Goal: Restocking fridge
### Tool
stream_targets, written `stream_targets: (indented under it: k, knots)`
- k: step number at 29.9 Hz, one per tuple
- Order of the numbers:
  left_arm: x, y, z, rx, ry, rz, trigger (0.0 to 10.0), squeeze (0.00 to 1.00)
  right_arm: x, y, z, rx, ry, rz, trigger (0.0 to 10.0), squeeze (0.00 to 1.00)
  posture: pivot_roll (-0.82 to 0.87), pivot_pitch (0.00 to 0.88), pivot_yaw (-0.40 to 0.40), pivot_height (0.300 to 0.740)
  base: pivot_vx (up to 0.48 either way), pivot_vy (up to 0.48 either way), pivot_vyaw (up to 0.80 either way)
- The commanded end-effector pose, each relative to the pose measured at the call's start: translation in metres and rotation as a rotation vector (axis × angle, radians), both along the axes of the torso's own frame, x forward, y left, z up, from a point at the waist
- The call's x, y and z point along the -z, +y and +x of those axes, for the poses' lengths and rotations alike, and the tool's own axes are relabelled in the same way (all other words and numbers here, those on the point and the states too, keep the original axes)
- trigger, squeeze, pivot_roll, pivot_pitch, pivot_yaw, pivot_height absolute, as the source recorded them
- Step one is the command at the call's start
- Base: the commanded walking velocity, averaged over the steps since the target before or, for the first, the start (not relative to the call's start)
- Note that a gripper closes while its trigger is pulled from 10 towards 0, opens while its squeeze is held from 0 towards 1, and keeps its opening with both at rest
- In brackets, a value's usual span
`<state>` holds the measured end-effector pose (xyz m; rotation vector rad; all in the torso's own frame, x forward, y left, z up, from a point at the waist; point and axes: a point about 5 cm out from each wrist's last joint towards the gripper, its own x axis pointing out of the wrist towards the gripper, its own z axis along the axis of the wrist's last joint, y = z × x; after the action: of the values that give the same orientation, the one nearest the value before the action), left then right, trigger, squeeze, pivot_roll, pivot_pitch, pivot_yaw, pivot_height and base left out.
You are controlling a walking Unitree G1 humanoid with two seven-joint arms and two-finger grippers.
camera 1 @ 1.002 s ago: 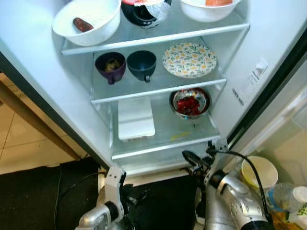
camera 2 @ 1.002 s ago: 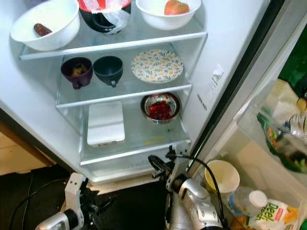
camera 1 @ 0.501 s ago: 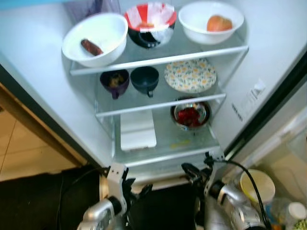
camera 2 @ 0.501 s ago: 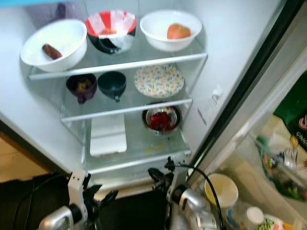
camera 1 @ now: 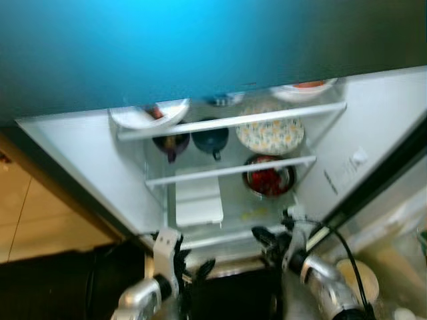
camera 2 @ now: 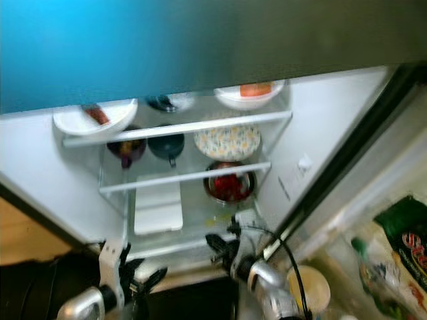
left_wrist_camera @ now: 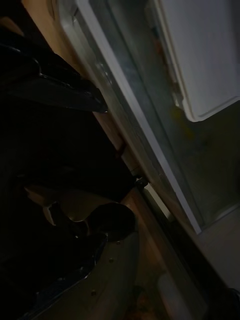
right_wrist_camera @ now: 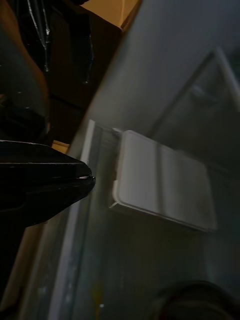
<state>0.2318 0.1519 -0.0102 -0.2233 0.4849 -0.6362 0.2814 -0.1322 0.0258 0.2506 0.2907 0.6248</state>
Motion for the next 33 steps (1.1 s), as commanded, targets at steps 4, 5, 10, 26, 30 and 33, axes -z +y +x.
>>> stream_targets:
  k: [4, 5, 10, 26, 30, 33]
  knots:
    - [0.0114, 0.0006, -0.0117, 0.013, 0.041, 0.015, 10.0, 0.00, 0.0054, 0.0011, -0.0058, -0.014, 0.007, 0.031, 10.0, 0.00, -0.07, 0.177, 0.016, 0.625, 0.000, 0.000, 0.00]
    - [0.0119, 0.0004, -0.0123, 0.018, 0.041, 0.021, 10.0, 0.00, 0.0052, 0.0012, -0.0058, -0.015, 0.005, 0.033, 10.0, 0.00, -0.07, 0.178, 0.015, 0.630, 0.000, 0.000, 0.00]
    - [0.0129, -0.0010, -0.0131, 0.030, 0.038, 0.030, 10.0, 0.00, 0.0064, 0.0013, -0.0051, -0.011, 0.013, 0.024, 10.0, 0.00, -0.07, 0.178, 0.014, 0.643, 0.000, 0.000, 0.00]
    - [0.0154, -0.0038, -0.0137, 0.047, 0.038, 0.042, 10.0, 0.00, 0.0070, -0.0009, -0.0044, 0.002, 0.005, 0.044, 10.0, 0.00, -0.07, 0.177, 0.015, 0.678, 0.000, 0.000, 0.00]
    - [0.0161, -0.0044, -0.0142, 0.051, 0.040, 0.046, 10.0, 0.00, 0.0070, -0.0008, -0.0042, 0.000, 0.004, 0.047, 10.0, 0.00, -0.07, 0.176, 0.015, 0.698, 0.000, 0.000, 0.00]
    - [0.0161, -0.0057, -0.0141, 0.054, 0.038, 0.045, 10.0, 0.00, 0.0072, -0.0009, -0.0044, -0.002, 0.004, 0.049, 10.0, 0.00, -0.07, 0.174, 0.014, 0.708, 0.000, 0.000, 0.00]
